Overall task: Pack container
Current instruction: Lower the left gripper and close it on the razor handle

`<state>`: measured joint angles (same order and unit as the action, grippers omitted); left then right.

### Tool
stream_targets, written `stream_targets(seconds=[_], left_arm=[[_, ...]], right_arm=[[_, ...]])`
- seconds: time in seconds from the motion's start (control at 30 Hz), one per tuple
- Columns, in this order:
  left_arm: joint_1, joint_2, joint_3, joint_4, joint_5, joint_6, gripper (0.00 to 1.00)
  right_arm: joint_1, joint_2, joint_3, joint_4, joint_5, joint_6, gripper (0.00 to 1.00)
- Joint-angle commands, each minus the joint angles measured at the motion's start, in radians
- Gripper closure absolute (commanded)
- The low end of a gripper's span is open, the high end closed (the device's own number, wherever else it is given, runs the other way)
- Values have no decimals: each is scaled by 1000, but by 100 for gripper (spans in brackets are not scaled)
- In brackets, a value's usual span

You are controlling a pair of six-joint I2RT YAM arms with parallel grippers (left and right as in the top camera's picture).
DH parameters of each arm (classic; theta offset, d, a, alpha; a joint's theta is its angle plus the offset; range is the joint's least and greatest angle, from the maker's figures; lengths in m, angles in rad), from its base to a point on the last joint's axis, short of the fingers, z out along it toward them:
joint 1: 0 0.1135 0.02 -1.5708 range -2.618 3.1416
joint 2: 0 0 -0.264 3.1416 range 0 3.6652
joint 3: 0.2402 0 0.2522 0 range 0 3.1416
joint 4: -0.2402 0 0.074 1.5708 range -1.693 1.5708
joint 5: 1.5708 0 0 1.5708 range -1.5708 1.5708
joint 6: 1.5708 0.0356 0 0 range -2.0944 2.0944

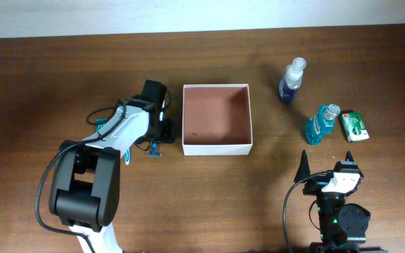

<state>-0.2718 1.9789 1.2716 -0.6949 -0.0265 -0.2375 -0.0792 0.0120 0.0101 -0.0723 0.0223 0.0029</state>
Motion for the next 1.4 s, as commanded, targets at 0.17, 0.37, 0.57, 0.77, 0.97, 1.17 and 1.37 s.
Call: stream_targets(seconds=[0.17,0.37,0.57,0.77,0.97,1.17,1.37], left_arm=[[6,20,-22,-9,34,-9,55],[6,20,-22,-39,34,-9,68],[6,20,-21,-50,30,-9,82],[6,20,-20,-50,26,-9,90],[6,20,14,-73,27,-8,91],[6,20,155,-167,26,-8,92],[6,20,327,-267,-6,7,92]], right_arm=[[-6,-6,-5,-8,9,1,2],[-6,-6,-5,-8,9,1,2],[-6,-6,-5,-8,9,1,2],[-6,-6,-5,-8,9,1,2],[-6,-6,-5,-8,9,1,2],[-6,-6,-5,-8,9,1,1],[-6,-6,-5,-8,9,1,2]])
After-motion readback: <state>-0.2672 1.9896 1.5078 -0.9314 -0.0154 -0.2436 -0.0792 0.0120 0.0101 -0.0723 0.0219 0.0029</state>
